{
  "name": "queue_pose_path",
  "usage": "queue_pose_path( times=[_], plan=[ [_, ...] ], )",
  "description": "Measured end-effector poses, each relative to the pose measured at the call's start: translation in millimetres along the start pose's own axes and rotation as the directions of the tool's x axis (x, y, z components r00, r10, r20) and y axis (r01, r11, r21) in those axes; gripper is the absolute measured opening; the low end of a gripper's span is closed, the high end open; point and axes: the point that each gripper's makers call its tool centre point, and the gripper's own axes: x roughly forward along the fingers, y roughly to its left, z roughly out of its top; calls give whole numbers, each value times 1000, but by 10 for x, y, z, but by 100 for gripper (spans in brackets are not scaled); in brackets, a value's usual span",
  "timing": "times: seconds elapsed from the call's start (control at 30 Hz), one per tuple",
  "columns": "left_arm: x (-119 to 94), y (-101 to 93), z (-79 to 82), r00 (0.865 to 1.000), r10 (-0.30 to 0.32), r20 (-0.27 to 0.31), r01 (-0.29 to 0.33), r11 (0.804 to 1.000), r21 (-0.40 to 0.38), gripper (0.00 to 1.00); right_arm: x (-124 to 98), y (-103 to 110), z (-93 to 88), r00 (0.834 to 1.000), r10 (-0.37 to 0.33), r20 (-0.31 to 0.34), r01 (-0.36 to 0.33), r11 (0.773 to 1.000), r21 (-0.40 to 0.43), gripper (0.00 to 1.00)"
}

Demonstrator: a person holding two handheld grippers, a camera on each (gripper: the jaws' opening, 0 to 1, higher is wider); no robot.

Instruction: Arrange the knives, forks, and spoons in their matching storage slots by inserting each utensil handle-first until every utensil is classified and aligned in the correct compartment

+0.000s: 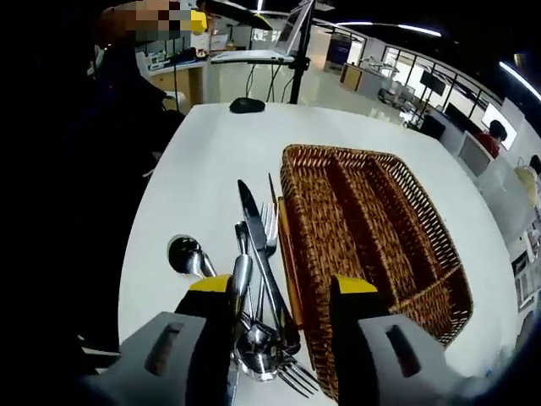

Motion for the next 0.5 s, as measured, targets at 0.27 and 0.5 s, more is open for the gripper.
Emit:
queue_pose_path(
  times=[0.27, 0.5],
  plan=[
    [-46, -43, -60, 1000, -3, -19, 3, 1000, -5, 100, 166, -4, -31, 999, 46, 5, -45, 999, -23, 30],
    [-122, -7, -70, 999, 30, -24, -31, 999, -15, 100, 250, 54, -109, 996, 87, -29, -88, 996, -21, 28]
  ],
)
